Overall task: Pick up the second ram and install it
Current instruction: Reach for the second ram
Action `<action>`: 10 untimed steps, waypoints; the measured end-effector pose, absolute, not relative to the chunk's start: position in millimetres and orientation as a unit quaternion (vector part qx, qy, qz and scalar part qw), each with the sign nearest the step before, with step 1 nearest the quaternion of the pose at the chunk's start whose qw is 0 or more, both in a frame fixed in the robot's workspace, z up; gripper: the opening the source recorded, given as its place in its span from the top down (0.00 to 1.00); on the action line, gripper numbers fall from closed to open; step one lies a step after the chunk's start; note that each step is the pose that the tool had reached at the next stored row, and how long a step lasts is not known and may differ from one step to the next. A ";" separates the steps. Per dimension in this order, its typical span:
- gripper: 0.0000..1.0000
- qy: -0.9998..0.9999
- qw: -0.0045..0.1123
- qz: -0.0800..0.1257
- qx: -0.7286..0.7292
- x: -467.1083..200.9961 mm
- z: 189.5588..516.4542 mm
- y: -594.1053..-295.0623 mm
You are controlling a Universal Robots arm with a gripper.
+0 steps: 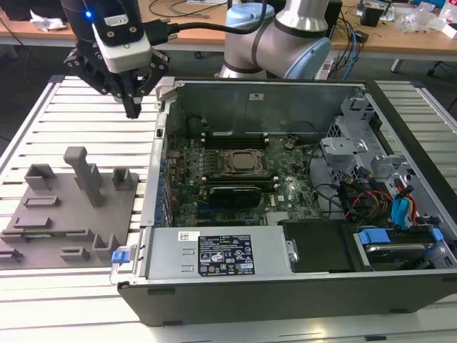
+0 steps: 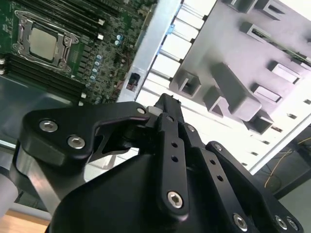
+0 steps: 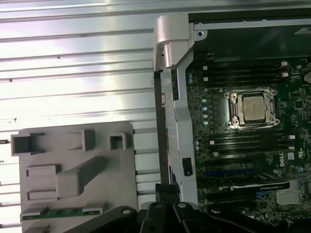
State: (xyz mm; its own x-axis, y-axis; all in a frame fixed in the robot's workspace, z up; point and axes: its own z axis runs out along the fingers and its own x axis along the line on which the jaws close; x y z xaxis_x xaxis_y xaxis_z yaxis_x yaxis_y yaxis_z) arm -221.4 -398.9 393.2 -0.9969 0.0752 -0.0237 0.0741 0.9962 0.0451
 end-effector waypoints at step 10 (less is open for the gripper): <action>0.89 0.999 0.013 0.022 0.037 -251.5 392.9 -398.8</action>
